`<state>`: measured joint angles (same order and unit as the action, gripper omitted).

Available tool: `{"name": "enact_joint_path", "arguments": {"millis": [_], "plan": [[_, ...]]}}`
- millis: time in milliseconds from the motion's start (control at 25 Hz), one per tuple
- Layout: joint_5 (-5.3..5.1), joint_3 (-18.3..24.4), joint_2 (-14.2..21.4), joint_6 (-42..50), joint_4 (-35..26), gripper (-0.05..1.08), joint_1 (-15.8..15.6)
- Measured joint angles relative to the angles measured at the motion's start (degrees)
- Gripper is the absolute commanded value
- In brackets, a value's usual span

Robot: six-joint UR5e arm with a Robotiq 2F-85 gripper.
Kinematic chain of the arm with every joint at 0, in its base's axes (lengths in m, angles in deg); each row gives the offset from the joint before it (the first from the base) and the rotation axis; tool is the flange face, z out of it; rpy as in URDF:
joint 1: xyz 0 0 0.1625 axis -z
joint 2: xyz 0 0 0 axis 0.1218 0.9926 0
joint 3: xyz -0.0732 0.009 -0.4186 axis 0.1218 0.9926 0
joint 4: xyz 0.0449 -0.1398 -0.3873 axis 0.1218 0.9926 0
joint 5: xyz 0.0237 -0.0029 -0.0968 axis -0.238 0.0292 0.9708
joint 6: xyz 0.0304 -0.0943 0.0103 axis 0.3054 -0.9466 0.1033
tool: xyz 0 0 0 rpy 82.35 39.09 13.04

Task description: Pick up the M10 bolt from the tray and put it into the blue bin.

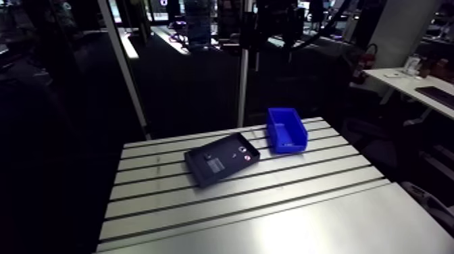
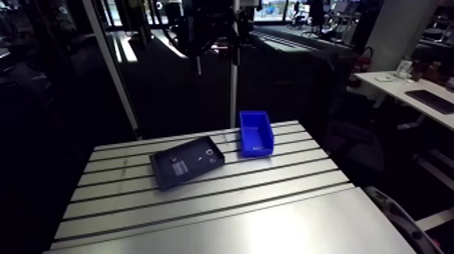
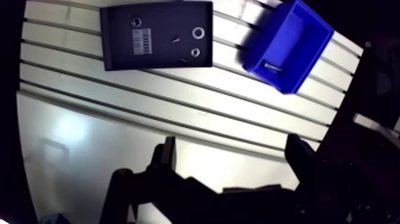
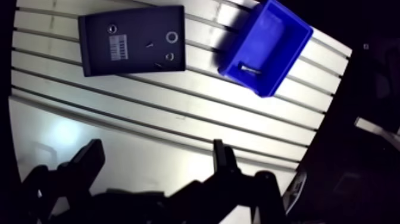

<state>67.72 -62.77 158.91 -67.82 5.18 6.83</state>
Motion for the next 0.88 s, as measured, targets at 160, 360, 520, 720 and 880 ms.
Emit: {"name": "enact_joint_path", "arguments": {"millis": [160, 360, 520, 720, 880], "plan": [[-1.40, 0.3, 1.6, 11.6, -3.4, 0.02, -1.3], [-3.25, 0.5, 2.9, 20.0, -5.4, 0.02, -1.6], [-3.63, 0.4, 4.0, 22.9, -5.8, 0.02, -1.7], [-3.77, -0.1, 5.1, 23.9, -5.9, 0.02, -1.8], [-3.84, -0.3, 5.5, 24.0, -5.9, 0.02, -2.0]]}}
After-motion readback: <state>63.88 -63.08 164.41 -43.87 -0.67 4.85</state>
